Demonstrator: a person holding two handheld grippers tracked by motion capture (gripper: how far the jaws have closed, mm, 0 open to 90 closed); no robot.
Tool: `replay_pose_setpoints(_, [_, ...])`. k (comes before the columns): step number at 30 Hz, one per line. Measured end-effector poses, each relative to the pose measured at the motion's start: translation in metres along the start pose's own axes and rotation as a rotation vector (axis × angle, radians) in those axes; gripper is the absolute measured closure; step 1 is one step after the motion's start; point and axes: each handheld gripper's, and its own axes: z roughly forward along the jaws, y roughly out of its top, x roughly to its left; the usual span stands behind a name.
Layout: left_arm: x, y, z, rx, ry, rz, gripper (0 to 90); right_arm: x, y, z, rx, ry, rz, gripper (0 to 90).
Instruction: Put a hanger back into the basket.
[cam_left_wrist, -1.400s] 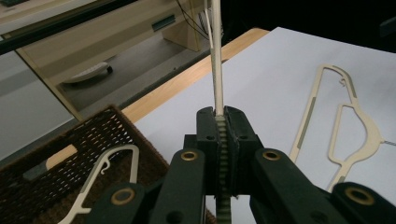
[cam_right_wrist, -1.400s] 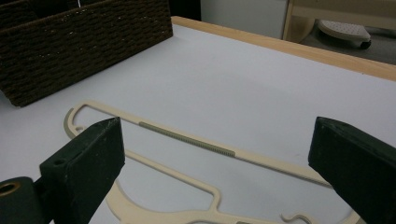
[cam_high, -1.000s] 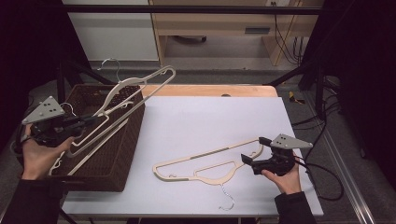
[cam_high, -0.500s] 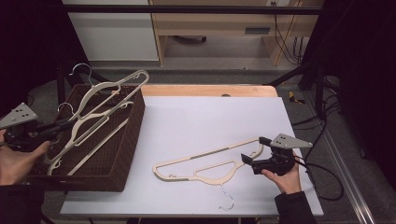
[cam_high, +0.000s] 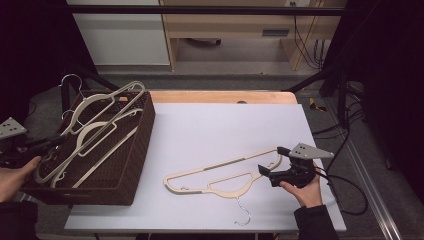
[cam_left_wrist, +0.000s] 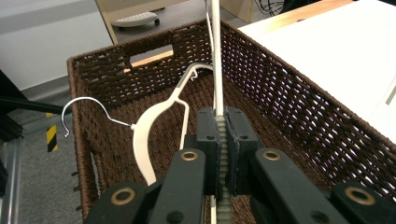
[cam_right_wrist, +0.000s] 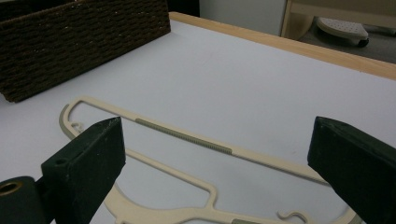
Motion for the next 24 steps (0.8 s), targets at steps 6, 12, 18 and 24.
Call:
replay_pose_setpoints(6, [0.003,-0.009,-0.002,0.003,-0.021,-0.014,85.3,0.000,0.000,0.001,0.008,0.000,0.001,4.3])
replay_pose_setpoints(12, [-0.002,-0.013,0.000,0.004,-0.039,0.002,85.3,0.000,0.000,0.000,0.006,-0.001,0.001,4.4])
replay_pose_setpoints(18, [0.000,-0.014,-0.001,-0.006,-0.034,-0.020,85.3,0.001,-0.001,0.001,0.011,0.002,-0.002,4.4])
replay_pose_setpoints(24, [0.014,-0.014,0.000,0.005,-0.029,-0.044,85.3,0.000,-0.001,0.001,0.013,0.005,-0.009,4.5])
